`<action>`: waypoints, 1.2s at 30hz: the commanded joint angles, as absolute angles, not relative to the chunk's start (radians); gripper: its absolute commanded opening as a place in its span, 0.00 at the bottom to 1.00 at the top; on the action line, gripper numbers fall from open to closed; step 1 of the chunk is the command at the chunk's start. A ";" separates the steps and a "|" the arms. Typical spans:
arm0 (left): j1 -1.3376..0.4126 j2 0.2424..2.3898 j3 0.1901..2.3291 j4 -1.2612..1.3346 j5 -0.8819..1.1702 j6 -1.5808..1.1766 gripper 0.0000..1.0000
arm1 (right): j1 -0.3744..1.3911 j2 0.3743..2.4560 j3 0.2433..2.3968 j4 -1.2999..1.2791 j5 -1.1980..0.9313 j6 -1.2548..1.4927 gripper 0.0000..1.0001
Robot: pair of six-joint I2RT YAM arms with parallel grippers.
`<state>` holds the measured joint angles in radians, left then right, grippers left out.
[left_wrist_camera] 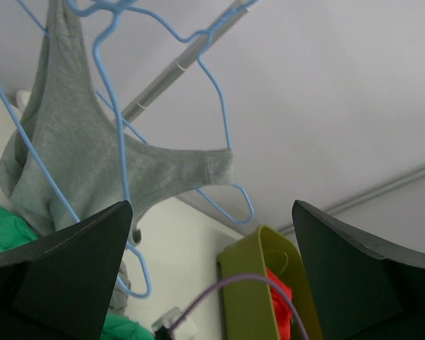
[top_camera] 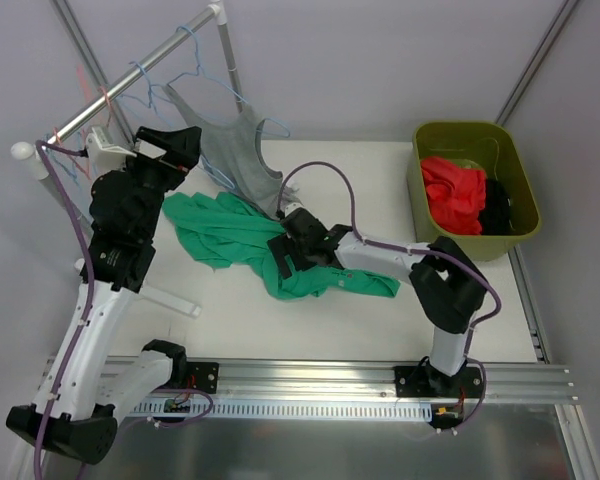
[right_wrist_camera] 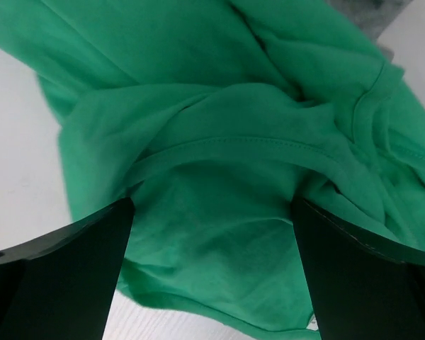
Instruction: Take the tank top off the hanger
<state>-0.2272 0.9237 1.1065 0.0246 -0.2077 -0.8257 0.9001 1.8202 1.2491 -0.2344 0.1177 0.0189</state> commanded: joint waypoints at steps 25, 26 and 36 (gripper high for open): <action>-0.219 -0.098 0.622 -0.227 0.126 -0.398 0.99 | 0.956 1.230 1.346 -0.218 0.423 -0.110 0.00; -0.219 -0.122 0.614 -0.238 0.121 -0.388 0.99 | 0.933 1.218 1.386 -0.231 0.425 -0.129 0.00; -0.219 -0.141 0.612 -0.348 0.164 -0.325 0.99 | 0.609 1.347 2.135 -0.431 0.426 -0.388 0.00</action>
<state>-0.2272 0.0044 0.6086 -0.3458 0.1310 -0.3607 0.7132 1.3067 1.9503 -0.4152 0.3958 -0.2836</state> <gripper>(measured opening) 0.986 0.188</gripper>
